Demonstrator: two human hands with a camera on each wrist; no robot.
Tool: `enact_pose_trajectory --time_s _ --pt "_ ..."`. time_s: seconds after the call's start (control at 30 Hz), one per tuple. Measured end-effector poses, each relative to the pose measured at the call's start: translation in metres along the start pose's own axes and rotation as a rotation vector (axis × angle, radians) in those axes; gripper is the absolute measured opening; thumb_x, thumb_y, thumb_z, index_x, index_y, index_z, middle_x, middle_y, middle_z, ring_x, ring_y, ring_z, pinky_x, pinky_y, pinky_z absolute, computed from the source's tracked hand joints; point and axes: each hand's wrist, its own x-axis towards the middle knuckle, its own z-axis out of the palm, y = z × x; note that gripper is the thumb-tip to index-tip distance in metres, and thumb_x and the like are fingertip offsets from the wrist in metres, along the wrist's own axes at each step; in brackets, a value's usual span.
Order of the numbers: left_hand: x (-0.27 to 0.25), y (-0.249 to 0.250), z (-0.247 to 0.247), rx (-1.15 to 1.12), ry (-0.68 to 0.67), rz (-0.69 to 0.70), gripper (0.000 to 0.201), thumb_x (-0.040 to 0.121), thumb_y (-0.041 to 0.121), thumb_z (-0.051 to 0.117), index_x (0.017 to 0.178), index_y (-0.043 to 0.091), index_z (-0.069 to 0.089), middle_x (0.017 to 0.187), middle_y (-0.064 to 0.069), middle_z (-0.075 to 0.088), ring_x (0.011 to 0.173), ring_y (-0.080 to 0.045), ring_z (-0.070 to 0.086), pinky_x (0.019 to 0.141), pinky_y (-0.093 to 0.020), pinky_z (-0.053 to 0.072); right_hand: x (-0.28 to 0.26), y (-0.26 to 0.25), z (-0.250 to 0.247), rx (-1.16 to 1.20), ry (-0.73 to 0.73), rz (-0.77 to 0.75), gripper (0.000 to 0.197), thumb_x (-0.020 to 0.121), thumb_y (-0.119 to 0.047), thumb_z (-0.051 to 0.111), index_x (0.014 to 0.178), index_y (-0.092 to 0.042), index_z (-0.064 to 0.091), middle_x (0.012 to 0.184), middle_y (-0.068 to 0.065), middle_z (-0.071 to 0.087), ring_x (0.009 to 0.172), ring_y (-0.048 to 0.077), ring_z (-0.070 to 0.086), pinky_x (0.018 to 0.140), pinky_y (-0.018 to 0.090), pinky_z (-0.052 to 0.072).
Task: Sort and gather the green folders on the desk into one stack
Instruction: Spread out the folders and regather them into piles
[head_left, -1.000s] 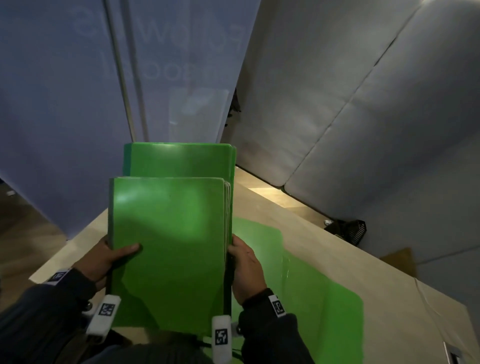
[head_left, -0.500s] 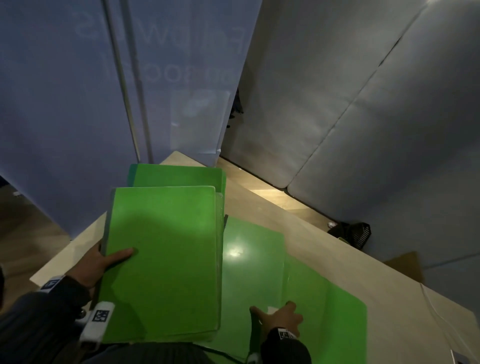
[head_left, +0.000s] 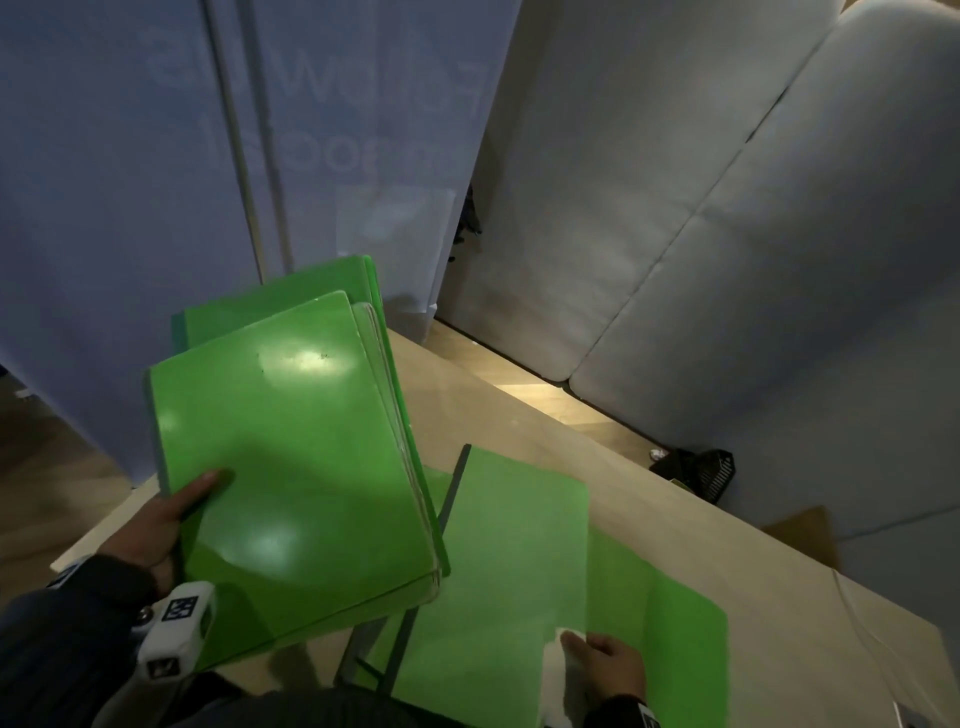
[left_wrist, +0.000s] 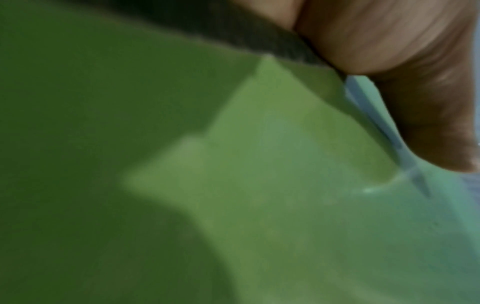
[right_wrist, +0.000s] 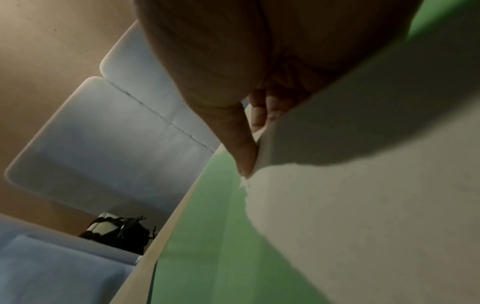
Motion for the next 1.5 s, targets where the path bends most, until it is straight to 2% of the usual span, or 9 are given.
enact_pose_trajectory --time_s 0.2,0.53,0.67,0.93,1.03,1.1,1.2,1.37,1.5 --pt "-0.007 0.002 0.007 -0.025 -0.006 -0.073 0.045 0.1 0.034 0.047 0.081 0.009 0.079 0.069 -0.013 0.077 0.056 -0.028 0.074 0.048 -0.048 0.06 -0.013 -0.01 -0.024 0.025 0.102 -0.182 0.021 0.088 -0.004 0.071 0.104 -0.002 0.058 0.117 0.027 0.063 0.099 0.031 0.057 0.089 0.038 0.043" --pt "-0.015 -0.018 0.017 -0.044 -0.116 -0.201 0.057 0.102 0.033 0.042 0.069 0.009 0.082 0.076 -0.019 0.077 0.062 -0.033 0.075 0.052 -0.056 0.059 -0.106 -0.102 -0.033 0.014 0.093 -0.753 0.014 0.096 -0.024 0.057 0.106 -0.031 0.052 0.075 0.009 0.071 0.066 0.029 0.068 0.058 0.049 0.06" --pt "-0.016 -0.026 0.026 -0.062 -0.189 -0.22 0.059 0.103 0.032 0.039 0.071 0.007 0.082 0.078 -0.02 0.077 0.064 -0.034 0.075 0.052 -0.054 0.06 -0.156 -0.138 -0.016 0.111 -0.138 -0.903 0.022 0.097 -0.019 0.058 0.114 -0.032 0.054 0.08 0.009 0.071 0.067 0.022 0.068 0.056 0.033 0.06" --pt "-0.017 -0.016 0.024 -0.025 -0.193 -0.179 0.058 0.103 0.026 0.039 0.068 0.007 0.081 0.073 -0.018 0.077 0.06 -0.03 0.075 0.048 -0.048 0.06 -0.175 -0.146 0.027 0.262 -0.543 -0.769 0.021 0.102 -0.024 0.049 0.113 -0.039 0.059 0.094 0.008 0.067 0.083 0.013 0.066 0.069 0.026 0.054" --pt "-0.012 -0.012 0.021 -0.009 -0.14 -0.093 0.034 0.102 0.019 0.044 0.1 0.003 0.074 0.076 -0.017 0.077 0.063 -0.031 0.075 0.051 -0.047 0.06 -0.171 -0.143 0.041 0.132 -0.652 -0.738 0.05 0.094 -0.06 0.049 0.138 -0.038 0.042 0.132 -0.008 0.061 0.12 0.009 0.059 0.096 0.034 0.053" --pt "-0.006 -0.01 0.019 -0.009 -0.129 0.004 0.03 0.097 0.012 0.049 0.123 -0.001 0.06 0.079 -0.016 0.078 0.066 -0.031 0.076 0.054 -0.048 0.061 -0.17 -0.144 0.046 0.089 -0.714 -0.758 0.066 0.083 -0.059 0.067 0.138 -0.038 0.038 0.126 -0.023 0.063 0.118 0.001 0.061 0.097 0.027 0.053" --pt "0.002 -0.007 0.022 0.046 -0.165 0.188 0.066 0.078 0.005 0.064 0.141 -0.001 0.045 0.095 -0.022 0.075 0.069 -0.028 0.076 0.058 -0.044 0.062 -0.157 -0.143 0.051 -0.022 -0.601 -0.802 0.055 0.083 -0.022 0.078 0.123 -0.031 0.042 0.119 -0.013 0.068 0.106 -0.001 0.067 0.09 0.027 0.058" --pt "-0.006 -0.002 0.061 0.306 -0.265 0.357 0.099 0.015 0.047 0.1 0.102 0.009 0.07 0.093 -0.009 0.079 0.077 -0.02 0.077 0.061 -0.028 0.061 -0.129 -0.13 0.046 0.093 -0.474 -0.741 0.052 0.088 0.001 0.066 0.12 -0.035 0.046 0.123 -0.008 0.067 0.111 0.003 0.066 0.094 0.034 0.058" --pt "-0.016 -0.009 0.099 0.422 -0.5 0.355 0.092 0.027 0.051 0.097 0.105 0.012 0.067 0.095 0.006 0.08 0.09 -0.012 0.075 0.072 -0.022 0.059 -0.109 -0.108 0.035 0.131 -0.3 -0.72 0.062 0.09 0.001 0.063 0.137 -0.034 0.044 0.126 -0.018 0.062 0.114 -0.004 0.06 0.097 0.025 0.052"
